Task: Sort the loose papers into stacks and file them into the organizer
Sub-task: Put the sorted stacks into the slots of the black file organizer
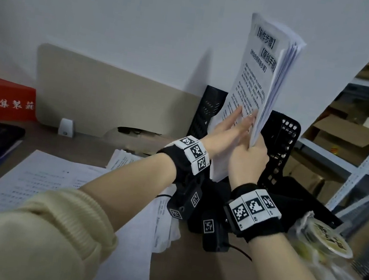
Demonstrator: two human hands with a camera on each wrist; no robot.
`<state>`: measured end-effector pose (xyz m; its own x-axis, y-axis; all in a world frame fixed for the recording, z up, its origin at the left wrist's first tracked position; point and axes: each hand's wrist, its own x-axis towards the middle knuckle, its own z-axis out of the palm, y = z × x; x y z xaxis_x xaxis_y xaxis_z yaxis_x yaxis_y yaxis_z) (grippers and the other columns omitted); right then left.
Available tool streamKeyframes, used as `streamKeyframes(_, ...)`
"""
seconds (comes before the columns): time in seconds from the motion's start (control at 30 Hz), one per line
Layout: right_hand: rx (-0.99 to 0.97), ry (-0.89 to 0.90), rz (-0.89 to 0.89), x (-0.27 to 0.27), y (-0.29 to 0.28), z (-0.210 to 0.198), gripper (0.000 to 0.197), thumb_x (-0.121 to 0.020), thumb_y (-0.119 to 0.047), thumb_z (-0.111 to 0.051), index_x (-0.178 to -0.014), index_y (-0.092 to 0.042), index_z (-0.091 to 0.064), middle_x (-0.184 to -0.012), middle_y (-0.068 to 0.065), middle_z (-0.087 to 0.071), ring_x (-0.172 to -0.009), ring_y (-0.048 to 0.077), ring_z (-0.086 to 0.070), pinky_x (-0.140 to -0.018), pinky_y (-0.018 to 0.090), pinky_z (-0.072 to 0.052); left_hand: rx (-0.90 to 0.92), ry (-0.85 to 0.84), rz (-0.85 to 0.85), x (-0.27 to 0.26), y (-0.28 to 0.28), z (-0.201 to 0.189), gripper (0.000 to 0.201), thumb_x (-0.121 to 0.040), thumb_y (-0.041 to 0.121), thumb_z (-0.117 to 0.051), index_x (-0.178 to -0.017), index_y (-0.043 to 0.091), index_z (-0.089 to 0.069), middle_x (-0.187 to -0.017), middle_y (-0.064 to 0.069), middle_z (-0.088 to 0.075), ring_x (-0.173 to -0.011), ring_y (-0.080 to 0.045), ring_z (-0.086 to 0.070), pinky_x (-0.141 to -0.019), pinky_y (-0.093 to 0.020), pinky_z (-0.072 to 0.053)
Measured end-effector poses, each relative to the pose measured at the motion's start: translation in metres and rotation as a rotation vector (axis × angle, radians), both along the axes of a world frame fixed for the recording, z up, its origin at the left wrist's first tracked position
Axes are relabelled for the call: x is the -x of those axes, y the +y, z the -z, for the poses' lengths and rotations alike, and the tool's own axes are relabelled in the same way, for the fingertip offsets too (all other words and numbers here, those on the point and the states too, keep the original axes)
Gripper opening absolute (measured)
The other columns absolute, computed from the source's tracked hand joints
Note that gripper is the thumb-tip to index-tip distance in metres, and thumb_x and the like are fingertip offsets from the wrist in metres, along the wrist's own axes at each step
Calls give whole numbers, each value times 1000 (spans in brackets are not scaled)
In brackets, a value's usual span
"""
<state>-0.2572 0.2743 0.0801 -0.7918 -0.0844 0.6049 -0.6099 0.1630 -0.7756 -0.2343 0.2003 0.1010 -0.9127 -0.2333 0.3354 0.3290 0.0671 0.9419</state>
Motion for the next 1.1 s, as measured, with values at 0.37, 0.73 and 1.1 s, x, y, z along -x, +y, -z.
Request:
streamKeyframes(0.37, -52, 8, -57, 62, -41, 28, 29, -93, -17, -50, -116, -26, -64, -92, -2, -68, -88, 20, -64, -85, 41, -54, -267, -116, -103, 53, -31, 12, 62, -103, 38, -35, -148, -2, -21, -151, -24, -31, -139, -38, -34, -115, -40, -29)
streamKeyframes(0.73, -336, -187, -188, 78, -53, 54, 19, -93, -28, -46, -99, -22, -64, -90, -1, -68, -88, 21, -64, -83, 40, -53, -270, -168, -198, 39, -42, 27, 47, -104, 39, -29, -107, 3, -59, -67, 5, -42, -58, -6, -42, -59, -19, -36)
streamKeyframes(1.1, -175, -247, -190, 58, -37, 45, 36, -94, -32, -43, -126, -16, -49, -103, -3, -63, -94, 17, -60, -80, 33, -46, -43, -170, -118, 12, -35, 29, 41, -104, 27, -39, -144, 18, -45, -144, -4, -51, -130, -20, -50, -105, -30, -36)
